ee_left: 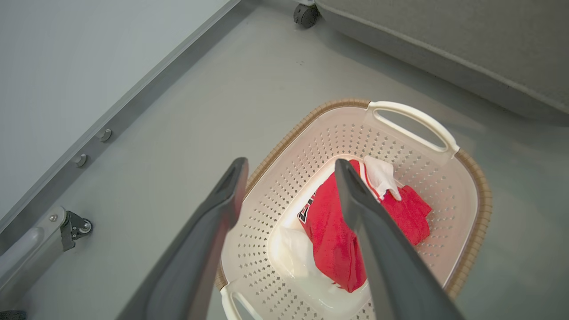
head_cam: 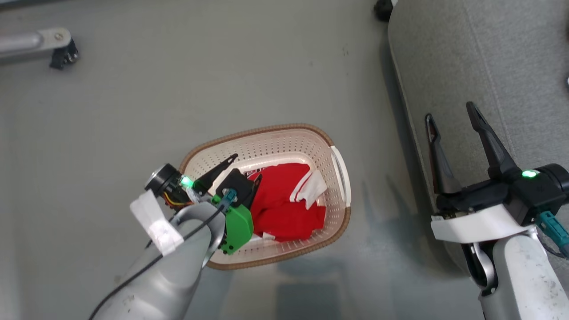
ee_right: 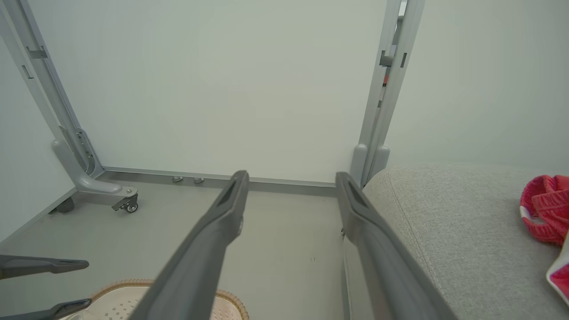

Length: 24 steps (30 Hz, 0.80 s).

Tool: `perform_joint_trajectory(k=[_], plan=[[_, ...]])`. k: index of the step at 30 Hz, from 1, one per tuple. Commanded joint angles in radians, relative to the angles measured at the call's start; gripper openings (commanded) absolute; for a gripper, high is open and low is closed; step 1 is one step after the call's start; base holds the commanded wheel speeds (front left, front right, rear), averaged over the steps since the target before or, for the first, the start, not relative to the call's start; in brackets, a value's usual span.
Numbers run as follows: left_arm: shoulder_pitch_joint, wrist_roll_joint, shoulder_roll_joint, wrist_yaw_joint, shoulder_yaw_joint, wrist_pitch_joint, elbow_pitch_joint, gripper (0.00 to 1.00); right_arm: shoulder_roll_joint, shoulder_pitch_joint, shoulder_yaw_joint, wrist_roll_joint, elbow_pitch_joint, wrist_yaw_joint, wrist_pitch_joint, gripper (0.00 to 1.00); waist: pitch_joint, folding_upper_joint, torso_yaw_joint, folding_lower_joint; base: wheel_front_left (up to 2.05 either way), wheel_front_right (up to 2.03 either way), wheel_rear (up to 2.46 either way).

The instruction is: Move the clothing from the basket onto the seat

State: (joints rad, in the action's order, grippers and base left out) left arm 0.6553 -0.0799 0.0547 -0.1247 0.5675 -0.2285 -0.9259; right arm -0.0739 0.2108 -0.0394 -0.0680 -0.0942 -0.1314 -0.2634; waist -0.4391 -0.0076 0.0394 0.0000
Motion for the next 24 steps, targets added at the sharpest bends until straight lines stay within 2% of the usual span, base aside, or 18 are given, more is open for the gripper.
perform_joint_trajectory(k=[1, 8, 16, 24], plan=[[0.058, -0.014, 0.005, -0.004, 0.02, 0.012, -0.036, 1.0, 0.002, 0.032, 0.001, 0.005, -0.007, 0.001, -0.002, 1.0, -0.223, 0.0076, 0.035, 0.0, 0.0, 0.0, 0.0], [0.219, -0.003, -0.001, -0.006, 0.163, 0.082, -0.213, 1.0, 0.014, 0.109, 0.0, -0.003, -0.016, 0.001, -0.002, 1.0, -0.351, 0.0076, 0.08, 0.0, 0.0, 0.0, 0.0], [0.291, 0.056, -0.001, -0.005, 0.315, 0.075, -0.272, 1.0, 0.023, 0.145, -0.009, -0.024, -0.034, 0.001, -0.002, 1.0, -0.437, 0.0076, 0.117, 0.0, 0.0, 0.0, 0.0], [0.361, 0.08, 0.01, -0.005, 0.399, 0.089, -0.327, 1.0, 0.023, 0.165, -0.021, -0.054, -0.052, 0.001, -0.002, 1.0, -0.505, 0.0076, 0.123, 0.0, 0.0, 0.0, 0.0]])
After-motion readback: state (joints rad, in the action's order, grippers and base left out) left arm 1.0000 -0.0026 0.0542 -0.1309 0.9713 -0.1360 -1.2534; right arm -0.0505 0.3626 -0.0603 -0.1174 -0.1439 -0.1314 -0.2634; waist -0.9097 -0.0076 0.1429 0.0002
